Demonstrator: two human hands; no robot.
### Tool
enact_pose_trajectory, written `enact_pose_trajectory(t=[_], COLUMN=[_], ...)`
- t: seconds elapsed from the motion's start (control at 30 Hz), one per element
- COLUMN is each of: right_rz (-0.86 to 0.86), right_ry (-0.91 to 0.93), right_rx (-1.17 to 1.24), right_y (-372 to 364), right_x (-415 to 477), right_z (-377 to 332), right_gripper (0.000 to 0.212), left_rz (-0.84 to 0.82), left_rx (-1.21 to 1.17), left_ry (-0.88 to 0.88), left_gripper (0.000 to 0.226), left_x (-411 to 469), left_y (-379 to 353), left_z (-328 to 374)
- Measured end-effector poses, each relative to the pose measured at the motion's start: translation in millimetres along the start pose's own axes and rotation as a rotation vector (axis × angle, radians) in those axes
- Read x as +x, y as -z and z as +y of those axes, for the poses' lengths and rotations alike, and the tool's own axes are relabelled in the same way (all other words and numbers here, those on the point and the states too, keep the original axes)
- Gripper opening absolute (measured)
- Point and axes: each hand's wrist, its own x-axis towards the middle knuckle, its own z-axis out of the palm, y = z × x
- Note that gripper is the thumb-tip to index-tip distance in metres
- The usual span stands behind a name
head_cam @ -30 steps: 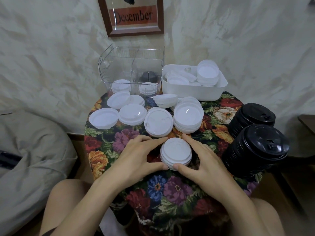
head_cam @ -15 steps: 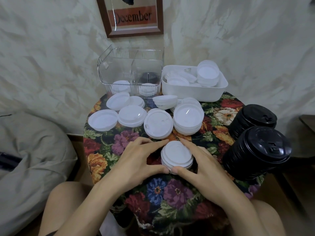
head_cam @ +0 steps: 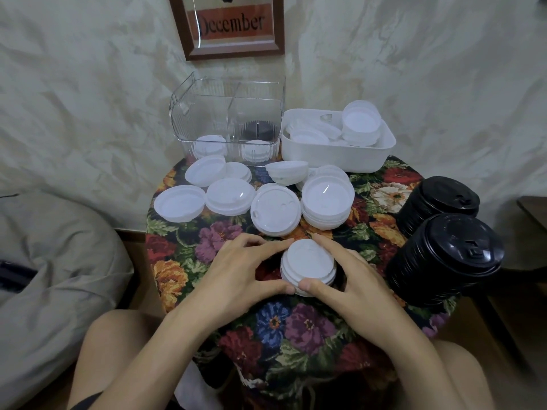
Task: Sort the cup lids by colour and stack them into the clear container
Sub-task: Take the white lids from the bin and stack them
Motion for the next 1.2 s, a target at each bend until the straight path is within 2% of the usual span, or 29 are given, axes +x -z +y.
enact_pose_trajectory(t=[0.47, 0.73, 0.9, 1.1, 1.2], right_rz=[-0.006, 0.09, 0.125, 0.06, 0.012], right_ry=[-0.027, -0.054, -0.032, -0.039, -0.028], right_rx=[-0.049, -0.172, -0.177, -0.044, -0.049], right_y=[2, -7, -12, -1, 4], right_x=[2, -7, -11, -10, -10], right_z=[-8, -20, -18, -8, -5], right_gripper=[0.081, 0.079, 0.08, 0.083, 0.075], left_rz=[0.038, 0.04, 0.036, 0.02, -0.018], left_rx=[0.012, 0.132, 0.123, 0.07, 0.051], left_ry=[-0.049, -0.109, -0.102, -0.08, -0.032], left_gripper=[0.076, 0.075, 0.074, 0.076, 0.084], left_x=[0, 2, 0, -4, -4], left_y=[0, -4, -3, 2, 2], left_z=[4, 0, 1, 8, 9])
